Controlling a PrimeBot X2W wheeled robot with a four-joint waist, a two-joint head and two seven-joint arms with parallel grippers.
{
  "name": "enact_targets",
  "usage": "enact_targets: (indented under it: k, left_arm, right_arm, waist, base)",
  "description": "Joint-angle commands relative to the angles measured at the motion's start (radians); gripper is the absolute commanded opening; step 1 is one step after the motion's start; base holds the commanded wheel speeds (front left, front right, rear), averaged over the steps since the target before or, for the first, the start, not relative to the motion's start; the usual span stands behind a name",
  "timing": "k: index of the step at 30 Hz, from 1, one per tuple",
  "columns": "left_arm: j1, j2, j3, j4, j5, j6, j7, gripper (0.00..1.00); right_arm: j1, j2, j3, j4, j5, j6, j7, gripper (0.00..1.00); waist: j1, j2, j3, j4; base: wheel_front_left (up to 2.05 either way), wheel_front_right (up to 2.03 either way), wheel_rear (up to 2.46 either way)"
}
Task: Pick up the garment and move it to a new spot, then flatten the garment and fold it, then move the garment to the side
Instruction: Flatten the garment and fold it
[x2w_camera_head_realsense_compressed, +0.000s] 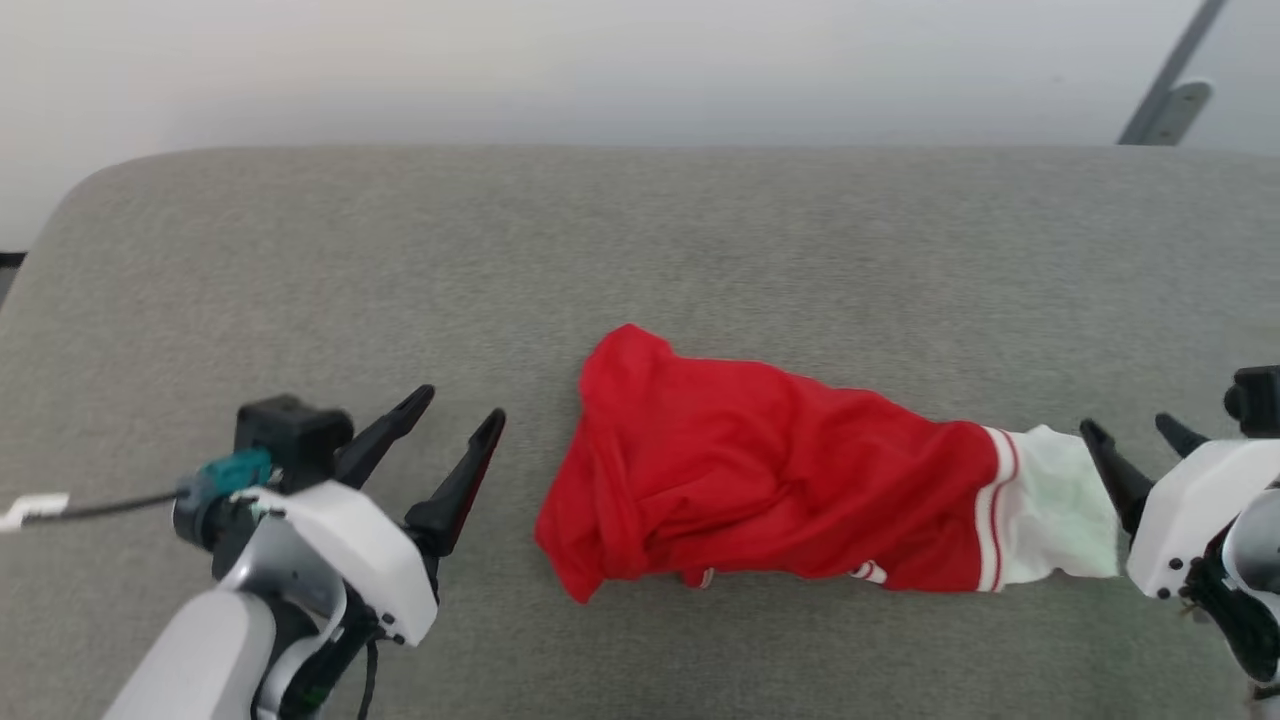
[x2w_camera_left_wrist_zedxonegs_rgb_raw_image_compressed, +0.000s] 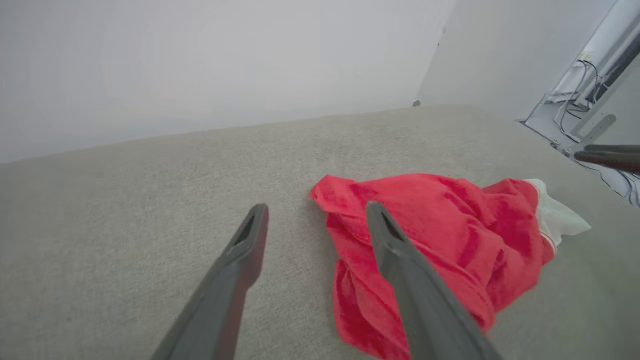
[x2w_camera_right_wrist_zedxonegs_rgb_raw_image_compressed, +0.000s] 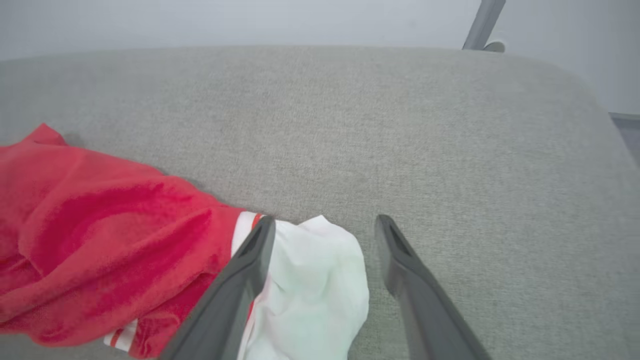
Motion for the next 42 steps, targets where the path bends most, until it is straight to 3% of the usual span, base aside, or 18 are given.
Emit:
enact_targets:
  k: [1,6,12,22,27,29,36,42]
  left_arm:
    - [-0.022,0.011,-0.008,-0.013,-0.005,-0.003,0.025,1.0]
    - [-0.092,0.046,-0.047,-0.036,-0.088,-0.003,0.231,1.0]
    - [-0.172,0.047,-0.076,-0.003,-0.152,0.003,0.395,1.0]
    - [-0.255,0.066,-0.13,0.155,-0.153,0.062,0.615,1.0]
    - [-0.285,0.064,-0.171,0.235,-0.147,0.066,0.703,1.0]
    - [-0.295,0.06,-0.185,0.266,-0.149,0.066,0.734,0.0]
    - [-0.359,0.06,-0.205,0.33,-0.149,0.047,0.782,0.0]
    - [-0.472,0.081,-0.201,0.346,-0.099,0.028,0.729,0.0]
  right_arm:
    - [0.012,0.017,-0.011,-0.013,-0.009,0.0,-0.025,1.0]
    - [0.032,0.114,-0.051,-0.099,-0.079,0.0,-0.185,1.0]
    - [0.036,0.213,-0.063,-0.132,-0.146,0.0,-0.308,1.0]
    - [0.031,0.269,-0.011,-0.103,-0.15,0.0,-0.399,1.0]
    - [0.017,0.278,0.007,-0.085,-0.143,0.0,-0.416,1.0]
    - [0.01,0.28,0.013,-0.078,-0.138,0.0,-0.421,1.0]
    - [-0.018,0.283,0.022,-0.064,-0.132,0.0,-0.435,1.0]
    - [-0.04,0.284,0.032,-0.056,-0.131,0.0,-0.446,1.0]
  waist:
    - [0.0,0.0,-0.006,-0.022]
    - [0.0,0.0,-0.015,-0.096]
    - [0.0,0.0,-0.011,-0.173]
    - [0.0,0.0,0.027,-0.272]
    - [0.0,0.0,0.052,-0.289]
    - [0.0,0.0,0.061,-0.291]
    - [0.0,0.0,0.082,-0.287]
    - [0.0,0.0,0.098,-0.288]
  base:
    - [0.0,0.0,0.0]
    - [0.0,0.0,0.0]
    - [0.0,0.0,0.0]
    - [0.0,0.0,0.0]
    - [0.0,0.0,0.0]
    - [0.0,0.0,0.0]
    - [0.0,0.0,0.0]
    - [0.0,0.0,0.0]
